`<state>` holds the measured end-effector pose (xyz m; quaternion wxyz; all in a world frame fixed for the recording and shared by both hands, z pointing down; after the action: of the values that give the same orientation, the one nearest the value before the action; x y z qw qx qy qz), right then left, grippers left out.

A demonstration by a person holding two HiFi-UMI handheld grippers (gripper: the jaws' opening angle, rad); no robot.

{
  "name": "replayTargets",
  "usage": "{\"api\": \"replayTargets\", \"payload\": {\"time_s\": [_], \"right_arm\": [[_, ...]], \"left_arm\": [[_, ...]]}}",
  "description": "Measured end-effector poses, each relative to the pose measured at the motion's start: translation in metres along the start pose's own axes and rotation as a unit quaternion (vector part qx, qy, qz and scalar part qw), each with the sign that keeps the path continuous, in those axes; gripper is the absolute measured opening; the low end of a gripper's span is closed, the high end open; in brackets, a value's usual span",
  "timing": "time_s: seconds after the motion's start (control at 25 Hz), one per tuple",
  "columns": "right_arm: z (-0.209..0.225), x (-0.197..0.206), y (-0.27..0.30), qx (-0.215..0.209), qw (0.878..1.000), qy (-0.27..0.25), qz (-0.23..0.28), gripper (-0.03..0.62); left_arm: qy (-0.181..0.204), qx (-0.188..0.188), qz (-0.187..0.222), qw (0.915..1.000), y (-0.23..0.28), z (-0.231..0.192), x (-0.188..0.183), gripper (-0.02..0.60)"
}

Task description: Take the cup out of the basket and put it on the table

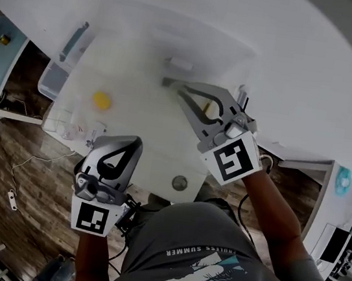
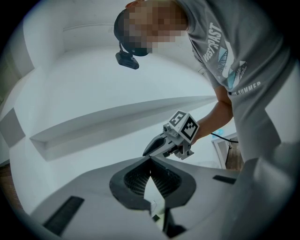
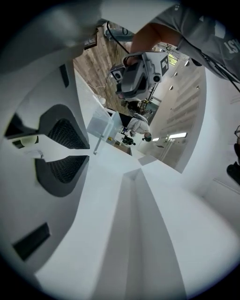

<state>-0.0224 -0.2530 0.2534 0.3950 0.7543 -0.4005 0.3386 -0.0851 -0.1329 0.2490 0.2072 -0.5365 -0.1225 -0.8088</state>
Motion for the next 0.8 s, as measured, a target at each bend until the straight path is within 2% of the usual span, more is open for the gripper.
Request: {"api": "replayTargets", "payload": {"time_s": [0.28,0.44,0.6,0.8], "right_arm": [[0.014,0.049,0.039,-0.04,0.997,-0.01,-0.061,0.046],[0.007,0.079,0.064,-0.084,0.991,-0.014,-0.104,0.068],[-0.009,0.115,0.088,-0.144,0.976,-0.014,-0.161,0.089],[-0.026,0.165,0.115,-0.21,0.949,-0.006,-0.236,0.109]], "left_arm": [[-0.008,-0.007,-0.017,0.9998,0.006,0.001,0.013,0.009],[-0.018,-0.015,-0.028,0.9993,0.008,-0.001,0.021,0.009],[-0.027,-0.027,-0.034,0.9987,0.009,-0.008,0.028,0.009],[-0.036,-0.041,-0.046,0.9975,0.013,-0.016,0.038,0.009]]}}
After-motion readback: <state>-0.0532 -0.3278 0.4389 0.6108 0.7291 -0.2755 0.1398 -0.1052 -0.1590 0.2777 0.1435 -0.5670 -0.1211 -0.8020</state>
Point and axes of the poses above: the fingertips, and each gripper's own axes: y forward along the fingers, z to its right, x out of its underside, the point moved 2 cm from there along -y, backward along the fingers, and after that the axes turned 5 degrees about -x, right-handed, at the moved point
